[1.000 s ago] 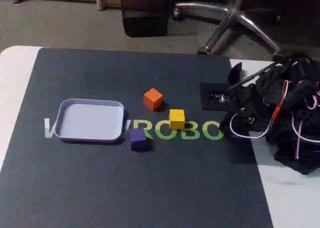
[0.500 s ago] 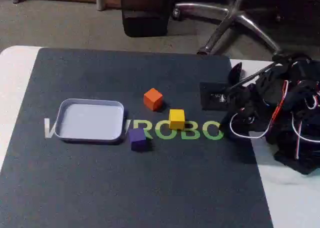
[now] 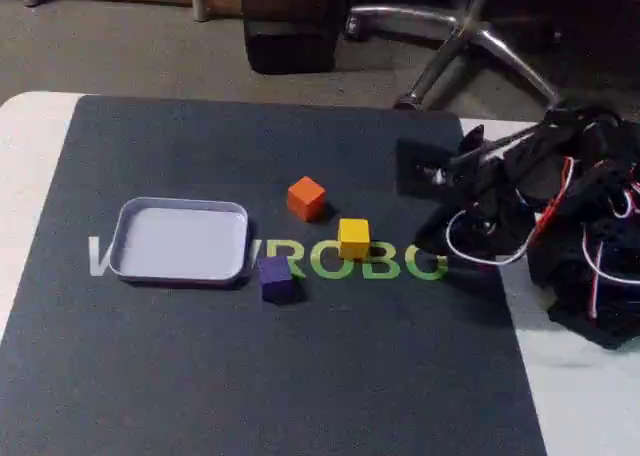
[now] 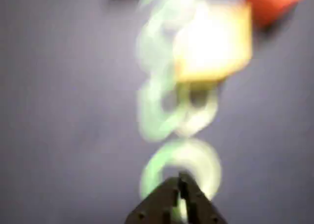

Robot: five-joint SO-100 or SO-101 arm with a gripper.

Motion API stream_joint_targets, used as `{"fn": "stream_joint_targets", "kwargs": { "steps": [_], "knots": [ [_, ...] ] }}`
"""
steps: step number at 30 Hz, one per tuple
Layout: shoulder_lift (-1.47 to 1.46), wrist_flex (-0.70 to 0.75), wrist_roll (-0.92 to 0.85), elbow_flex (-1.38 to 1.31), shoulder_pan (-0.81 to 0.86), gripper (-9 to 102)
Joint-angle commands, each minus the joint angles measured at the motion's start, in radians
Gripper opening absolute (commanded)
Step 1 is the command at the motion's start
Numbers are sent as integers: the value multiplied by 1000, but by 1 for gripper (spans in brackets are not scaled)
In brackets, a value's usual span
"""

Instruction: Move blocks one by one until all three blocks are in the tray.

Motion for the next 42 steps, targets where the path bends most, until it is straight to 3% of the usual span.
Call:
{"fn": "stream_joint_targets", "kwargs": {
  "steps": [1,6,15,26,33,42],
  "knots": [
    [2,-44,28,-89,17,-8],
    [2,-75,126,-252,34,-8],
    [-81,207,-8,-463,-2,-6],
    [-876,446,55,-1118,-55,-6],
    [-1252,356,138,-1207,-106,-5],
    [-1433,181,137,-1200,-46,-4]
  ]
}}
